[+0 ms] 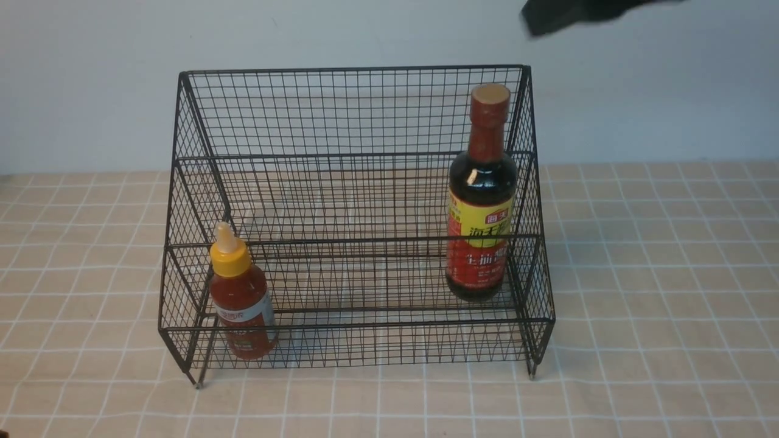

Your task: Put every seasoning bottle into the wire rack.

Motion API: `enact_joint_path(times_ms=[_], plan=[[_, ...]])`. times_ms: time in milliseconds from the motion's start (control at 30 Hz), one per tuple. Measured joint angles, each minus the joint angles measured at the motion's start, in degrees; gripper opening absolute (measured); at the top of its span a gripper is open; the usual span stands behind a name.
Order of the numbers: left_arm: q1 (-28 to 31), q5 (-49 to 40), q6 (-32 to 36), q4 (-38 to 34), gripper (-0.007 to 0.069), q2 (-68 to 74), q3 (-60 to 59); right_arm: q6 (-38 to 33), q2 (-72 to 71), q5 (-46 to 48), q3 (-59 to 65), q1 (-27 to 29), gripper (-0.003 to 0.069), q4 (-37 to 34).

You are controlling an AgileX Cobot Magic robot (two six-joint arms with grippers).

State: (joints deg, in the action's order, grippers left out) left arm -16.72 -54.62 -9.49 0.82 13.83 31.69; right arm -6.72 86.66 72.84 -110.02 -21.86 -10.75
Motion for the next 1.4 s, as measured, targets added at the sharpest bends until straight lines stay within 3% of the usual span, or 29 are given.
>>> enact_joint_path(times_ms=[167,233,267,300,333,433,633,700,900,1067,1400], plan=[[0.0,3.1,0.0,0.0,-0.0007,0.0,0.0,1.4,-12.2,0.3,0.0,0.0,0.0350,5.1],[0.0,5.7,0.0,0.0,-0.0007,0.0,-0.1,2.3,-19.1,0.5,0.0,0.0,0.0232,6.4],[0.0,6.0,0.0,0.0,-0.0007,0.0,-0.1,2.4,-20.9,0.5,0.0,0.0,0.0221,6.5],[0.0,8.1,0.0,0.0,-0.0007,0.0,-0.1,3.4,-24.6,0.4,0.8,0.0,0.0132,6.7],[0.0,9.6,0.0,0.0,-0.0007,0.0,-0.1,3.8,-27.2,0.4,1.9,0.0,0.0088,6.7],[0.0,13.6,0.0,0.0,-0.0007,0.0,-0.1,5.2,-39.3,0.0,10.8,0.0,0.0006,6.7],[0.0,18.1,0.0,0.0,-0.0007,0.0,-0.1,6.0,-62.1,-16.1,36.7,0.0,-0.0013,8.8],[0.0,19.4,0.0,0.0,-0.0007,0.0,-0.1,8.4,-76.5,-30.6,54.5,0.0,-0.0012,10.0],[0.0,20.9,0.0,0.0,-0.0007,0.1,-0.1,14.3,-87.9,-52.0,76.2,0.0,-0.0013,11.1],[0.0,20.3,0.0,-0.1,-0.0007,0.5,-0.1,15.7,-86.9,-56.4,82.5,0.0,-0.0013,10.2],[0.0,18.7,0.0,-0.3,-0.0007,0.6,-0.2,16.1,-86.7,-55.6,83.6,0.0,-0.0013,10.2]])
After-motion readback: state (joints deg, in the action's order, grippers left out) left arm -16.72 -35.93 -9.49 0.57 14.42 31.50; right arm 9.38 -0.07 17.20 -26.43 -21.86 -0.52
